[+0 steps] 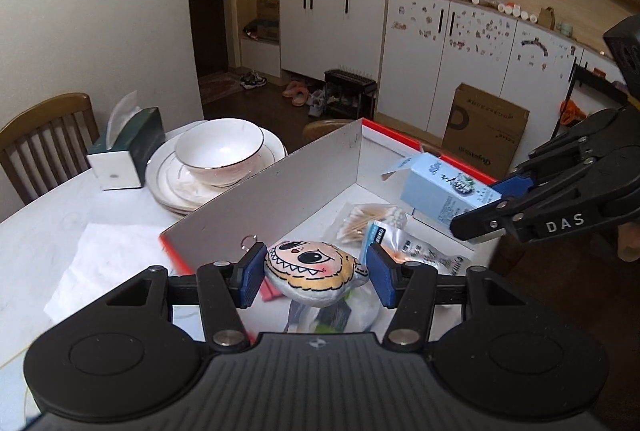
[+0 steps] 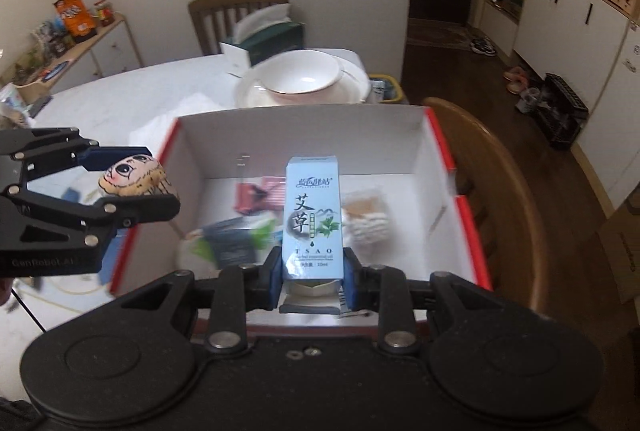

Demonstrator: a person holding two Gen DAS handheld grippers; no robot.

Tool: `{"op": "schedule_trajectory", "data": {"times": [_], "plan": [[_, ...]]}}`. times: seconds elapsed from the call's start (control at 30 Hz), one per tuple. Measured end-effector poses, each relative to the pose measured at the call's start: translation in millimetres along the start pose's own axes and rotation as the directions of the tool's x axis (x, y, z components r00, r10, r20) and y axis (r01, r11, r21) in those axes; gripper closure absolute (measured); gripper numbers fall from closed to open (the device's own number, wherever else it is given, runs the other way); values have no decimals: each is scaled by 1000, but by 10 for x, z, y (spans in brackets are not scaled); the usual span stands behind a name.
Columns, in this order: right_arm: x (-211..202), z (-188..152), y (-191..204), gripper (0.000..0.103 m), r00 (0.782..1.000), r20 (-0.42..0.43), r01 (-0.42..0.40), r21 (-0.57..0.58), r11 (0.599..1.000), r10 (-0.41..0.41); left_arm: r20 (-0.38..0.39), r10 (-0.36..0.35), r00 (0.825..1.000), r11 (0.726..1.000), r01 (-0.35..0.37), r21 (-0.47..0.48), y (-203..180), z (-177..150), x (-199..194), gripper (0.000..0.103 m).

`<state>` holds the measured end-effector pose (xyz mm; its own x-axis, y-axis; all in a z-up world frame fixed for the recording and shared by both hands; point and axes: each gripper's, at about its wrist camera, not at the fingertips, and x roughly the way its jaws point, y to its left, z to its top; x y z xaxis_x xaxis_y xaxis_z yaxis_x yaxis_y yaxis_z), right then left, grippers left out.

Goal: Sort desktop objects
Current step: 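Carry the cookie packet with left tool while right tool carries carton to box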

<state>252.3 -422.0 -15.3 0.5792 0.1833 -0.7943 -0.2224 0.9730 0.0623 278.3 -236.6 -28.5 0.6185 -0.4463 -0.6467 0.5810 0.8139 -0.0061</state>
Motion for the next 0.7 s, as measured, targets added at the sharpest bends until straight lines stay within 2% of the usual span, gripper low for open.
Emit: {"op": "schedule_trajectory", "data": {"times": [0.33, 0.47, 0.7], "plan": [[408, 174, -277, 76, 999, -43, 14, -9, 1000, -14, -103, 16, 995, 999, -12, 41, -26, 238, 704, 49], [564, 237, -290, 76, 998, -63, 9, -27, 1000, -11, -148, 34, 988, 998, -25, 62, -28, 253, 917, 49], [803, 311, -251, 76, 995, -100, 16, -62, 998, -22, -213, 18, 977, 999, -7, 54, -15, 247, 1164, 49]]}}
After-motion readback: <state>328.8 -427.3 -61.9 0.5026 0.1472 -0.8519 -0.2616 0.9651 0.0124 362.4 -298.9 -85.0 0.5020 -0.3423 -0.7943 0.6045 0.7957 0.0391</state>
